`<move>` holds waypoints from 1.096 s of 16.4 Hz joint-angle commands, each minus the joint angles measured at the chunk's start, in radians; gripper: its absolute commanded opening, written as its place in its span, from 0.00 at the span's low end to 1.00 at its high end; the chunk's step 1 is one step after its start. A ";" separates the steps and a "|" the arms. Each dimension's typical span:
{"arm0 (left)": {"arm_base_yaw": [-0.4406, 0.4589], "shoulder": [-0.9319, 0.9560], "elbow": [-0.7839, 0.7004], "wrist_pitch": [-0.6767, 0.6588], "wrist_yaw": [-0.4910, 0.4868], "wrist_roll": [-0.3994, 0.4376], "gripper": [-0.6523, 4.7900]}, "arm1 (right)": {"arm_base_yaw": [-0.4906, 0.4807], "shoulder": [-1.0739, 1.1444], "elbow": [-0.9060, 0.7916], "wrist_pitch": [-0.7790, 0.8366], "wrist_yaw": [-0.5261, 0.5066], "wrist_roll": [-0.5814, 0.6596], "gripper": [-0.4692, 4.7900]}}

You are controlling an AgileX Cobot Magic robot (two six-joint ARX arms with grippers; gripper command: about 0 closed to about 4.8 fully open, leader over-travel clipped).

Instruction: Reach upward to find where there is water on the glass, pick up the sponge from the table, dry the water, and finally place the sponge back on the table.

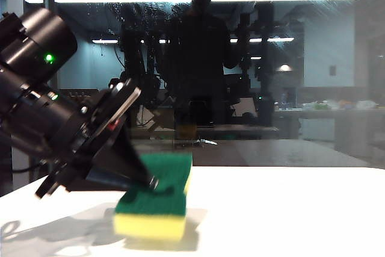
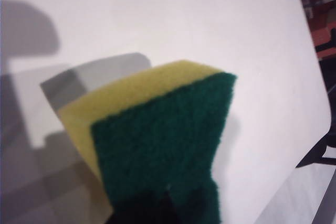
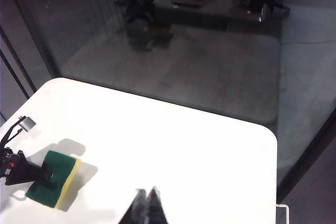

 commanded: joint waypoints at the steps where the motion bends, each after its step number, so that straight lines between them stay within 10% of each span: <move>1: -0.001 -0.002 0.003 -0.068 -0.005 -0.002 0.51 | 0.000 -0.001 0.004 0.010 -0.002 -0.002 0.09; 2: -0.001 -0.002 0.003 -0.072 -0.006 -0.002 0.70 | 0.000 -0.002 0.004 0.010 -0.002 -0.002 0.09; 5: -0.001 -0.002 0.007 -0.052 -0.013 0.005 0.87 | 0.000 -0.001 0.004 0.012 -0.002 -0.002 0.09; 18: 0.000 -0.082 0.151 -0.263 -0.149 0.241 0.87 | -0.001 -0.068 -0.099 0.165 0.005 -0.002 0.08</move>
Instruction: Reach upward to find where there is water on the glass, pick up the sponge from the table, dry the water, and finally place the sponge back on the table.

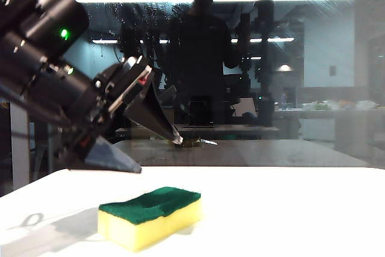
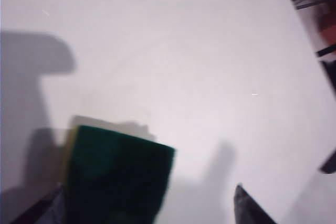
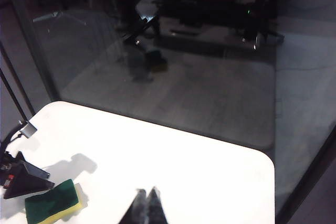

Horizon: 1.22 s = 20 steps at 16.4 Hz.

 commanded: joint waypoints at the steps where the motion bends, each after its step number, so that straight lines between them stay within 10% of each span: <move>1: 0.000 -0.043 0.043 -0.164 -0.119 0.141 0.87 | -0.002 -0.052 -0.103 0.092 0.003 0.004 0.08; 5: 0.000 -0.153 0.058 -0.212 -0.267 0.201 0.81 | -0.002 -0.150 -0.317 0.219 0.030 0.025 0.08; 8: 0.000 -0.266 0.058 -0.219 -0.335 0.284 0.54 | -0.002 -0.203 -0.443 0.298 0.052 0.039 0.08; 20: 0.168 -0.587 0.058 -0.382 -0.488 0.333 0.34 | -0.002 -0.218 -0.609 0.494 0.140 0.043 0.09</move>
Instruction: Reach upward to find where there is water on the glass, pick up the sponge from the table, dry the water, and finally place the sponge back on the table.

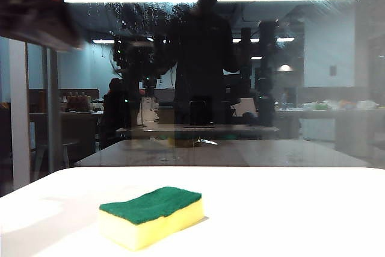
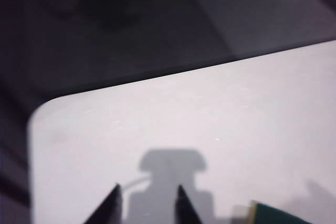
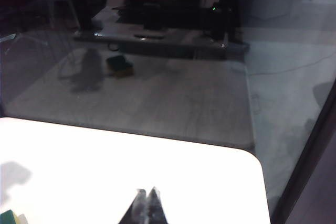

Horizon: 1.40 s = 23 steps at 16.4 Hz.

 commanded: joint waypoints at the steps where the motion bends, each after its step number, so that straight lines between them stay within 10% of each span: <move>1: 0.106 -0.063 0.004 -0.074 0.023 0.027 0.33 | 0.000 0.000 -0.013 0.033 0.012 0.003 0.09; 7: 0.232 -0.192 0.004 -0.142 0.070 0.046 0.33 | -0.001 -0.003 -0.098 0.128 0.069 0.004 0.09; 23: 0.233 -0.547 -0.046 -0.179 0.058 0.040 0.11 | -0.003 -0.187 -0.432 0.431 0.075 0.008 0.09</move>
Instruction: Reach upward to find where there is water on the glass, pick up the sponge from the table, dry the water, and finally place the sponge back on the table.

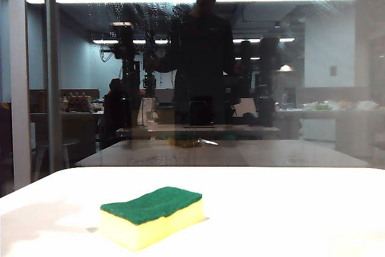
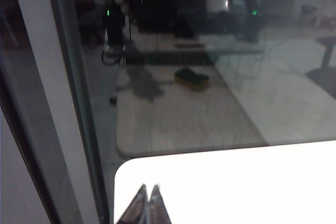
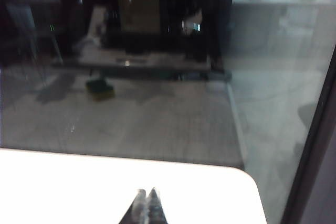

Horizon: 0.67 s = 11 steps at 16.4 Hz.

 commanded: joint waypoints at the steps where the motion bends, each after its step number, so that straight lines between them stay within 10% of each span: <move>1: 0.000 -0.054 -0.063 0.010 -0.001 -0.010 0.11 | 0.001 -0.052 -0.053 0.031 0.004 0.004 0.09; 11: -0.001 -0.456 -0.338 0.028 0.028 -0.022 0.11 | 0.001 -0.153 -0.108 -0.029 0.003 0.002 0.09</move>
